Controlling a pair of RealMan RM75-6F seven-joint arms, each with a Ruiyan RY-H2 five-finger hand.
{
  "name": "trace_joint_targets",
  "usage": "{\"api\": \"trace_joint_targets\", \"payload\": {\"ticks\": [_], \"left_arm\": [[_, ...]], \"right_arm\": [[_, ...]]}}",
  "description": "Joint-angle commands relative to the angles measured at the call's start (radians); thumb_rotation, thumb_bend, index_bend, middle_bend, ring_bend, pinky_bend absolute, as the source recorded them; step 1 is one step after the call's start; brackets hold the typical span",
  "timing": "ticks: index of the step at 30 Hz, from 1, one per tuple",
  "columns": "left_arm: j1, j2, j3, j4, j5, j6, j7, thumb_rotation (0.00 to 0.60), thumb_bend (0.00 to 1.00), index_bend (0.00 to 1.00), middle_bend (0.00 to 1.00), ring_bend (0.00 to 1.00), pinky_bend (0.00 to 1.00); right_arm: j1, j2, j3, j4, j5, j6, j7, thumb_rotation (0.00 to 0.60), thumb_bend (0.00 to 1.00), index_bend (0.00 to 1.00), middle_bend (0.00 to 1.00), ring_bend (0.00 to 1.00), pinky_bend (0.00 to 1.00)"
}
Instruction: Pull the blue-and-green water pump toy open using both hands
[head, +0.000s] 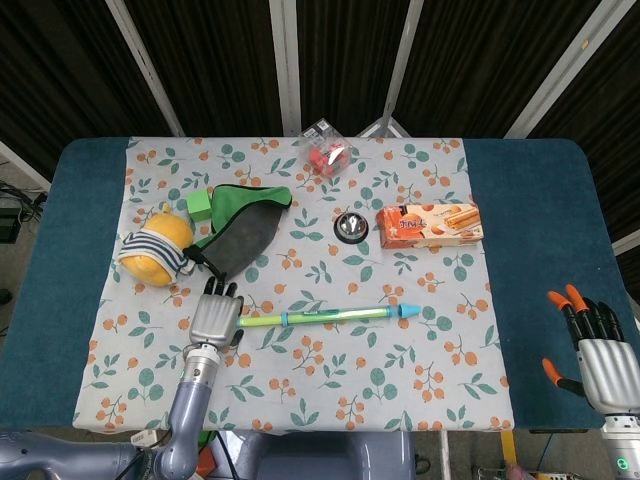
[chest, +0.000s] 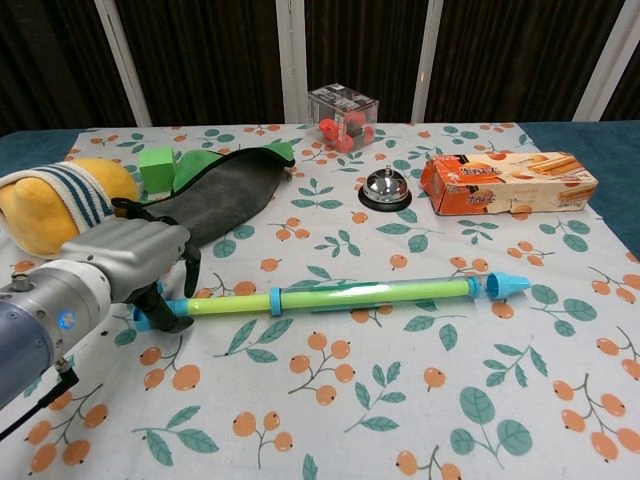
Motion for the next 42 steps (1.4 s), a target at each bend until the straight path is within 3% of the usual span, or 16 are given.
{"api": "trace_joint_targets", "payload": {"ticks": [1,5,13,20,29,34,42], "left_arm": [[-0.005,-0.002,0.001,0.005,-0.008,0.003,0.001,0.600,0.39,0.50,0.18,0.00,0.09],[-0.011,-0.004,0.006,0.006,-0.012,0.007,-0.004,0.600,0.41,0.51,0.18,0.00,0.09],[-0.018,-0.006,0.015,0.008,-0.007,0.010,-0.017,0.600,0.56,0.56,0.19,0.00,0.09],[-0.024,0.002,0.036,0.008,0.014,0.000,-0.022,0.600,0.58,0.59,0.20,0.00,0.09],[-0.044,0.076,0.114,-0.017,0.140,-0.076,-0.070,0.600,0.58,0.60,0.20,0.00,0.09],[-0.047,0.137,0.146,-0.044,0.215,-0.100,-0.109,0.600,0.58,0.61,0.21,0.00,0.09],[-0.049,0.180,0.141,-0.068,0.218,-0.108,-0.124,0.600,0.58,0.61,0.21,0.00,0.09]], "right_arm": [[-0.001,0.001,0.000,-0.001,0.000,-0.001,0.000,0.600,0.32,0.00,0.00,0.00,0.00],[-0.001,0.001,0.001,-0.002,-0.002,-0.002,0.001,0.600,0.32,0.00,0.00,0.00,0.00],[-0.003,0.002,0.002,-0.002,-0.002,-0.003,0.000,0.600,0.32,0.00,0.00,0.00,0.00],[-0.002,0.005,0.002,-0.008,0.002,-0.012,0.003,0.600,0.32,0.00,0.00,0.00,0.00],[0.030,0.023,0.002,-0.076,0.021,-0.086,-0.002,0.600,0.32,0.00,0.00,0.00,0.00],[0.097,0.010,0.024,-0.172,0.058,-0.183,-0.104,0.600,0.32,0.00,0.00,0.00,0.00],[0.194,-0.065,0.078,-0.249,0.206,-0.294,-0.286,0.600,0.32,0.04,0.00,0.00,0.00]]}}
